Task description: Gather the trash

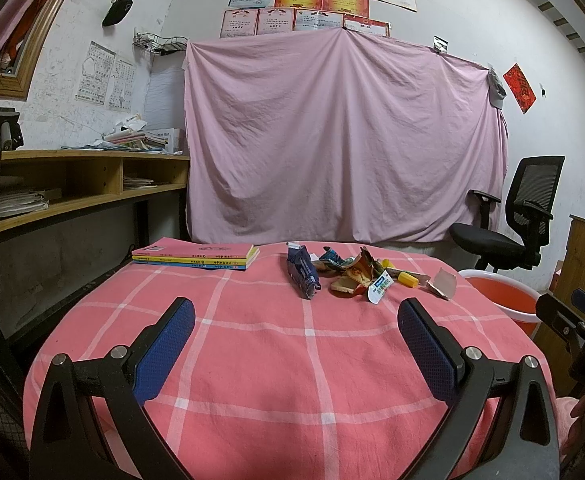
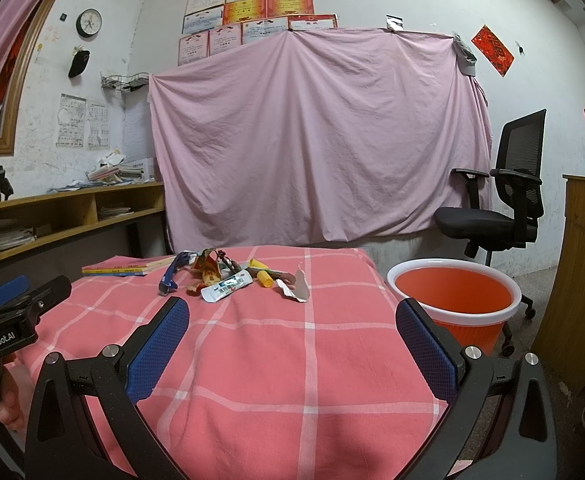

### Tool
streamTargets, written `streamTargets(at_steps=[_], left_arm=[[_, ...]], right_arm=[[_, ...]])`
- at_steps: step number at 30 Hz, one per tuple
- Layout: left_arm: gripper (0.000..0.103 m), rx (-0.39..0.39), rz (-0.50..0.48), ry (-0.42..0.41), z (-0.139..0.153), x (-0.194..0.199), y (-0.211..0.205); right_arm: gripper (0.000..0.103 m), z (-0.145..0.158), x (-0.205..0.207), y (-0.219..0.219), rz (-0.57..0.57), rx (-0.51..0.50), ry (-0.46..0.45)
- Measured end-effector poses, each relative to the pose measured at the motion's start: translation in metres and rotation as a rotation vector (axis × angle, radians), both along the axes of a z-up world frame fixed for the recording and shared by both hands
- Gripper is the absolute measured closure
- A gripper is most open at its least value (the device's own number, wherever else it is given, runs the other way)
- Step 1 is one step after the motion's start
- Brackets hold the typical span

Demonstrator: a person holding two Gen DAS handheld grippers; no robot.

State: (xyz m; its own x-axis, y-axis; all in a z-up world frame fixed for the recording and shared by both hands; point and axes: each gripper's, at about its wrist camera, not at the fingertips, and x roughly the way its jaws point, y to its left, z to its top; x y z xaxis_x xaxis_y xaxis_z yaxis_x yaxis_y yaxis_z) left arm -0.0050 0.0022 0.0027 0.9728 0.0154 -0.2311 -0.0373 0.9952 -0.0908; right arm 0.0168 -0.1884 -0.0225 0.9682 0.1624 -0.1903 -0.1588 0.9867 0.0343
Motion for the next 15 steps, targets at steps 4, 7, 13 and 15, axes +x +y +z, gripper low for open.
streamTargets(at_steps=[4,7,13,15], left_arm=[[0.004,-0.001,0.0,0.0,0.0,0.0,0.0],[0.004,0.0,0.002,0.0,-0.001,0.001,0.0],[0.004,-0.005,0.018,-0.009,0.0,0.002,0.004],[0.004,-0.005,0.032,-0.019,0.003,0.003,0.007]], right_arm=[[0.0,0.0,0.0,0.0,0.0,0.0,0.0],[0.0,0.001,0.0,-0.001,0.0,0.0,0.0],[0.0,0.002,0.001,0.004,0.003,0.005,0.0],[0.0,0.0,0.005,0.009,0.009,0.011,0.0]])
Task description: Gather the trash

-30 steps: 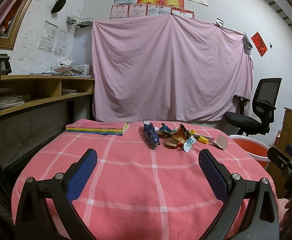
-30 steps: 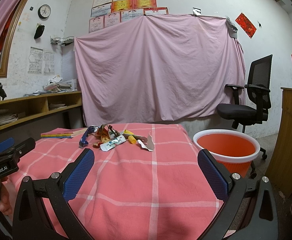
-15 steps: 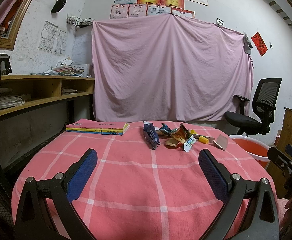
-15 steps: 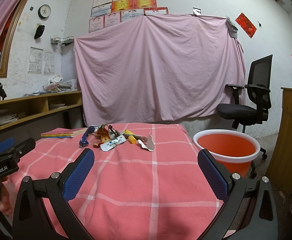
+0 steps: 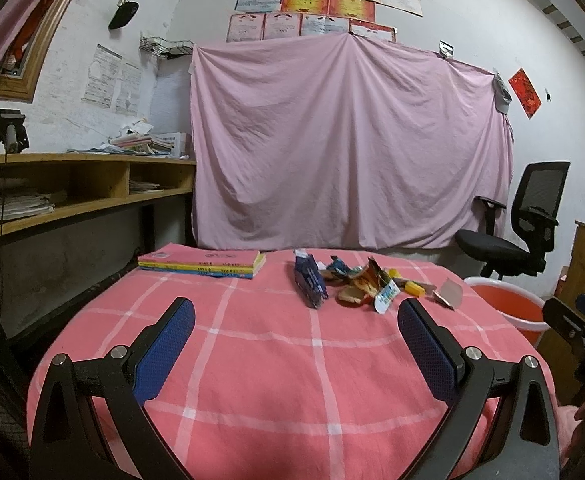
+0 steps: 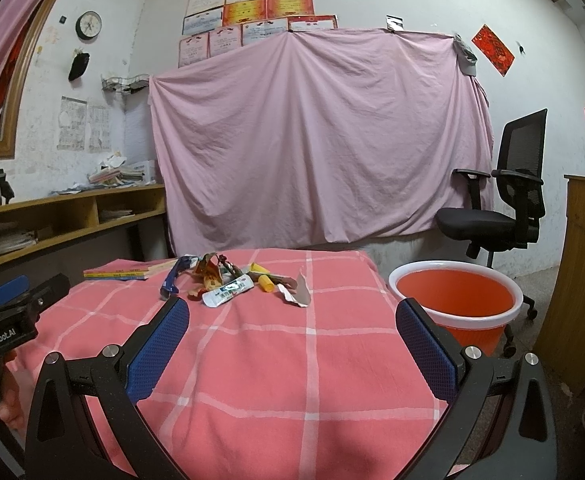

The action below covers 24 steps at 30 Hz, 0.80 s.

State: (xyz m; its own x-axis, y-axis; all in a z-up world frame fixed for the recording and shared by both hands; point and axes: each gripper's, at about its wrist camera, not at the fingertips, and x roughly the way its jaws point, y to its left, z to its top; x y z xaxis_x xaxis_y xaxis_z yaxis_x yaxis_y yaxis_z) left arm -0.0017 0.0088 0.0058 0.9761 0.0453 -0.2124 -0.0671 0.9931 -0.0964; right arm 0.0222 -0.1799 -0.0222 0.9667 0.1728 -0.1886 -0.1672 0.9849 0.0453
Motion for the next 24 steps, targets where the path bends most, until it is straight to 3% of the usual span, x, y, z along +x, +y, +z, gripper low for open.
streamTargets(at_steps=[8,24], left_arm=[[0.004,-0.004,0.023,-0.033,0.013,0.019,0.006],[0.004,0.043,-0.014,-0.199,0.038,0.074,-0.018]], right_arm=[[0.0,0.016,0.015,-0.007,-0.002,-0.01,-0.051],[0.0,0.047,0.066,-0.023,-0.005,-0.1,-0.204]])
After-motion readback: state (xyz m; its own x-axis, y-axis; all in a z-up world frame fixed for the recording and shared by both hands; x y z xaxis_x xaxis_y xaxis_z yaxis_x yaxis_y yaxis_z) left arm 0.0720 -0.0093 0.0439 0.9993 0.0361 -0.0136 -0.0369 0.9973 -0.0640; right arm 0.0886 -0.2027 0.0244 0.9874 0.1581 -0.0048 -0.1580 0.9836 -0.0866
